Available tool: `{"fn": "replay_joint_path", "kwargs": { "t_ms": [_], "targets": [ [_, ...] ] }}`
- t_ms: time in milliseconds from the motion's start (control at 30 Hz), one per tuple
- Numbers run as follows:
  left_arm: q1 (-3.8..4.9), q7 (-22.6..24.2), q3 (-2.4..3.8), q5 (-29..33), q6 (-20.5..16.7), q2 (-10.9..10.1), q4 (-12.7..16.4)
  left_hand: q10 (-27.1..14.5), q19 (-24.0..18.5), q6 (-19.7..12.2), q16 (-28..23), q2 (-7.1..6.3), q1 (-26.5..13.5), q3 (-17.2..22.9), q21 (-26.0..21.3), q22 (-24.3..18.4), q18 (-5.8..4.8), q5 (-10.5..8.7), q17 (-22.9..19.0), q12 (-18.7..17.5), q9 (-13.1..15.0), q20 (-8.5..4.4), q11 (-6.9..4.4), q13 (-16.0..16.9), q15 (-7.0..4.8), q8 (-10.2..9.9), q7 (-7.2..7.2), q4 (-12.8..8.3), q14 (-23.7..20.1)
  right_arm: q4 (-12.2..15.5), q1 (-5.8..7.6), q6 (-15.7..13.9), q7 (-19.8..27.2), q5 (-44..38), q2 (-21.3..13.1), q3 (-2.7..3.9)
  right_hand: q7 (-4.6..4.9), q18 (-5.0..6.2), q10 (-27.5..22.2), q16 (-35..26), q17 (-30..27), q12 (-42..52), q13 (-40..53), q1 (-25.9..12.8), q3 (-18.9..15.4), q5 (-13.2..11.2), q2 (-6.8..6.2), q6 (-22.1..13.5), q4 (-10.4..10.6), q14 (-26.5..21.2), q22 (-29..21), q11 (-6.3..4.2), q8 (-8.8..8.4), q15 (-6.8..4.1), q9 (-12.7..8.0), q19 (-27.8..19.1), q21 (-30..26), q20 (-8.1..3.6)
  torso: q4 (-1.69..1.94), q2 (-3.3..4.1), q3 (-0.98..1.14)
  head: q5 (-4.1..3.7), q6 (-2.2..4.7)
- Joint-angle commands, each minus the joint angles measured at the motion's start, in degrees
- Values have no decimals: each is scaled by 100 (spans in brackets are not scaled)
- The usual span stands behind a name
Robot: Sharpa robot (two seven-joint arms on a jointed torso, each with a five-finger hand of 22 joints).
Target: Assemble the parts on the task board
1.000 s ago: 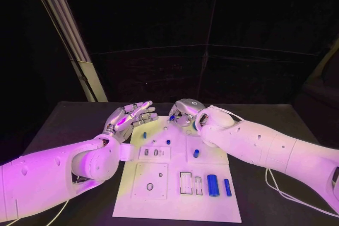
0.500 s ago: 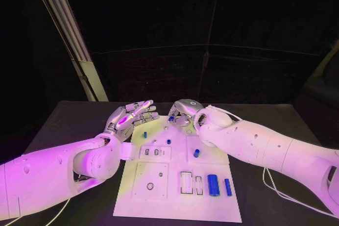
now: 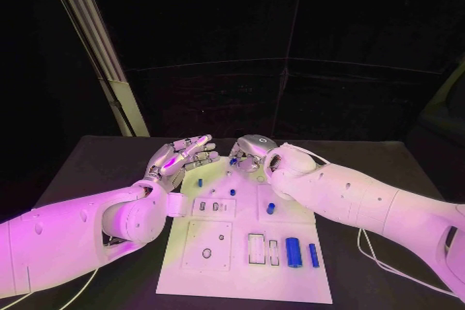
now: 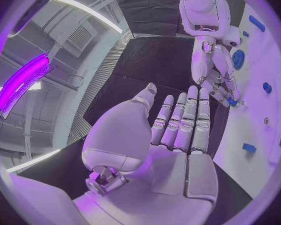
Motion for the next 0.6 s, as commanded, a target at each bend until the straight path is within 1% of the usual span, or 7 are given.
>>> {"fn": "replay_joint_path", "kwargs": {
  "t_ms": [33, 167, 267, 333, 467, 533, 600],
  "targets": [
    [16, 45, 5, 0, 77, 1, 4, -41, 48, 15, 38, 28, 4, 11, -10, -8, 68, -11, -7, 20, -2, 10, -1, -4, 16, -17, 327, -10, 38, 12, 14, 51, 31, -30, 17, 1, 18, -98, -45, 21, -13, -17, -1, 10, -1, 31, -61, -32, 34, -21, -3, 8, 15, 7, 0, -39, 33, 8, 0, 5, 0, 4, -21],
    [17, 37, 5, 0, 79, 4, -9, -41, 48, 15, 38, 28, 4, 11, -10, -8, 68, -11, -7, 20, -2, 10, -1, -4, 16, -17, 327, -10, 38, 14, 14, 50, 21, -30, 21, 1, 21, -97, -59, 17, -24, -18, -3, 10, 11, 31, -75, -41, 46, -24, -12, 12, 14, 9, -1, -45, 30, 10, -10, 9, 2, 15, -28],
    [18, 31, 5, 0, 81, 7, -16, -41, 48, 15, 38, 28, 4, 11, -10, -8, 68, -11, -7, 20, -2, 10, -1, -4, 16, -17, 327, -10, 38, 9, 14, 21, 13, -30, 18, 1, 35, -86, -104, -19, -95, -21, -6, 1, 40, 21, -124, -73, 81, -44, -69, 25, 10, 21, -3, -84, 6, 17, -13, 8, 2, 15, -32],
    [18, 29, 5, 0, 83, 8, -18, -41, 48, 15, 38, 28, 4, 11, -10, -8, 68, -11, -7, 20, -2, 10, -1, -4, 16, -17, 327, -10, 38, 5, 14, -11, 12, -29, 15, 1, 85, -45, -259, -172, -334, -29, -19, -25, 52, -5, -203, -193, 128, -119, -287, 67, -3, 57, -14, -223, -91, 39, -13, 4, -1, 12, -30],
    [18, 24, 5, 0, 85, 8, -20, -40, 54, 19, 40, 20, 5, 17, -13, -13, 68, -12, -10, 25, -1, 9, -1, -4, 15, -17, 327, -27, 38, 15, 15, -153, 1, -11, -6, 1, 227, 44, -752, -577, -933, -20, -25, -25, -63, -80, -424, -696, 253, -291, -774, 219, -10, 169, -23, -538, -335, 142, -8, 2, 0, 12, -24],
    [18, 23, 5, 0, 84, 2, -20, -40, 54, 19, 40, 20, 5, 17, -13, -13, 68, -12, -10, 25, -1, 9, -1, -4, 15, -17, 327, -27, 38, 49, 15, -259, -15, 20, -39, 2, 243, 73, -930, -736, -1147, -6, -22, 35, -164, -82, -470, -930, 323, -339, -915, 246, -7, 192, -20, -618, -420, 175, -8, 2, 2, 15, -23],
    [18, 23, 5, 0, 78, -5, -17, -40, 54, 19, 40, 20, 5, 17, -13, -13, 68, -12, -10, 25, -1, 9, -1, -4, 15, -17, 327, -27, 38, 92, 15, -308, -28, 42, -83, 2, 244, 77, -982, -787, -1212, 5, -20, 78, -217, -71, -483, -1005, 360, -343, -942, 249, -6, 196, -19, -626, -442, 183, -11, 0, 5, 19, -21]
  ]
}}
